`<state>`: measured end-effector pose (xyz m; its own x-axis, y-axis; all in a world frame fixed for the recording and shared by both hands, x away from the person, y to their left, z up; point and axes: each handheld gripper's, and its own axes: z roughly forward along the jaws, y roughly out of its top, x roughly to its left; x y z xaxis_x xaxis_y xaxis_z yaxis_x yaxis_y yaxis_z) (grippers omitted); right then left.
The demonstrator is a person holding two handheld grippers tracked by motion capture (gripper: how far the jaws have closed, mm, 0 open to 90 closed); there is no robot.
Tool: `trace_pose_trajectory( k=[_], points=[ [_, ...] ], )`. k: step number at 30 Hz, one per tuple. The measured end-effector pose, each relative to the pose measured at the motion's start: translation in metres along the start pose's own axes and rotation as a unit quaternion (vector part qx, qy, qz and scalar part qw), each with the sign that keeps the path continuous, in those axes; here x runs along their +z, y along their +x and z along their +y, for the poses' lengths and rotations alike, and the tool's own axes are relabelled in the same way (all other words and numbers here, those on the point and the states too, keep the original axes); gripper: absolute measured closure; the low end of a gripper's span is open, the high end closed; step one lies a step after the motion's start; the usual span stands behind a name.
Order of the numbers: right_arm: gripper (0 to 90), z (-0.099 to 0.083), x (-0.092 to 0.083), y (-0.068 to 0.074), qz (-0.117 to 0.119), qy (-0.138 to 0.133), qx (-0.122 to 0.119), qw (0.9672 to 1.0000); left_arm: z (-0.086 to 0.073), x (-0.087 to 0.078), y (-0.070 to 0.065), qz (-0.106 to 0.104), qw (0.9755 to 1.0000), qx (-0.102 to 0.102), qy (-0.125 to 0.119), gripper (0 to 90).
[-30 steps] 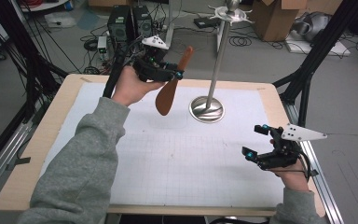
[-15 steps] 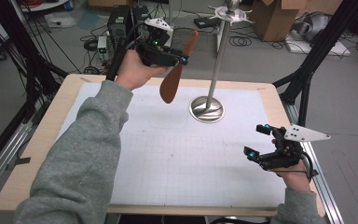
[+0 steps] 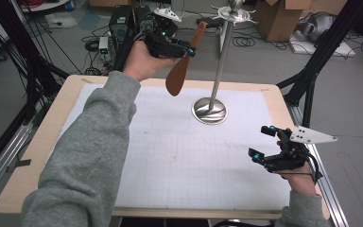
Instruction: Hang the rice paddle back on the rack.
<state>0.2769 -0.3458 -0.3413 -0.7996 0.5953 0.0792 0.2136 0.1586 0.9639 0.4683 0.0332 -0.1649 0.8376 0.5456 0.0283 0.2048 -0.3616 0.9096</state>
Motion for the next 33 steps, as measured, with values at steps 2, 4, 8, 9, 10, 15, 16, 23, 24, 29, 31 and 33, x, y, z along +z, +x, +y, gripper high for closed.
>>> trace_pose_trajectory(
  k=[2,4,8,9,10,15,16,23,24,29,31,33],
  points=[
    [1.1,0.000,0.000,0.000,0.000,0.000,0.002,1.0000,0.003,0.000,0.000,0.000,1.0000,0.000,-0.001,65.1],
    [1.1,0.000,-0.001,0.000,-0.001,-0.001,0.002,1.0000,0.005,0.000,0.001,0.000,1.0000,-0.002,-0.006,65.1],
    [1.1,0.000,-0.002,0.000,-0.003,-0.004,0.000,1.0000,0.010,-0.001,0.002,-0.005,0.9998,-0.011,-0.015,65.1],
    [1.1,0.000,-0.003,0.000,-0.004,-0.003,0.003,1.0000,0.011,-0.001,0.002,-0.007,0.9998,-0.012,-0.015,65.1],
    [1.1,0.000,-0.002,-0.001,-0.004,-0.004,0.000,1.0000,0.013,0.000,0.002,-0.006,0.9998,-0.013,-0.016,65.1],
    [1.1,0.000,-0.003,0.000,-0.006,-0.001,0.001,1.0000,0.017,0.004,0.001,-0.005,0.9998,-0.011,-0.016,65.1],
    [1.1,0.000,-0.003,0.000,-0.007,-0.002,0.001,1.0000,0.018,0.004,0.002,-0.004,0.9998,-0.010,-0.017,65.1],
    [1.1,-0.001,-0.001,0.001,-0.003,0.006,0.004,1.0000,0.018,0.004,0.007,-0.003,0.9994,-0.025,-0.021,65.1],
    [1.1,-0.001,-0.001,0.000,-0.003,0.004,0.002,1.0000,0.018,0.005,0.007,-0.003,0.9994,-0.025,-0.022,65.1],
    [1.1,-0.001,-0.003,-0.001,-0.006,0.000,0.004,1.0000,0.019,0.007,0.006,-0.009,0.9993,-0.026,-0.024,65.1],
    [1.1,-0.001,-0.004,-0.001,-0.007,0.000,0.003,1.0000,0.019,0.008,0.005,-0.012,0.9993,-0.024,-0.027,65.1],
    [1.1,-0.001,-0.004,-0.001,-0.007,0.000,0.004,1.0000,0.020,0.009,0.005,-0.010,0.9992,-0.025,-0.028,65.1]
  ],
)
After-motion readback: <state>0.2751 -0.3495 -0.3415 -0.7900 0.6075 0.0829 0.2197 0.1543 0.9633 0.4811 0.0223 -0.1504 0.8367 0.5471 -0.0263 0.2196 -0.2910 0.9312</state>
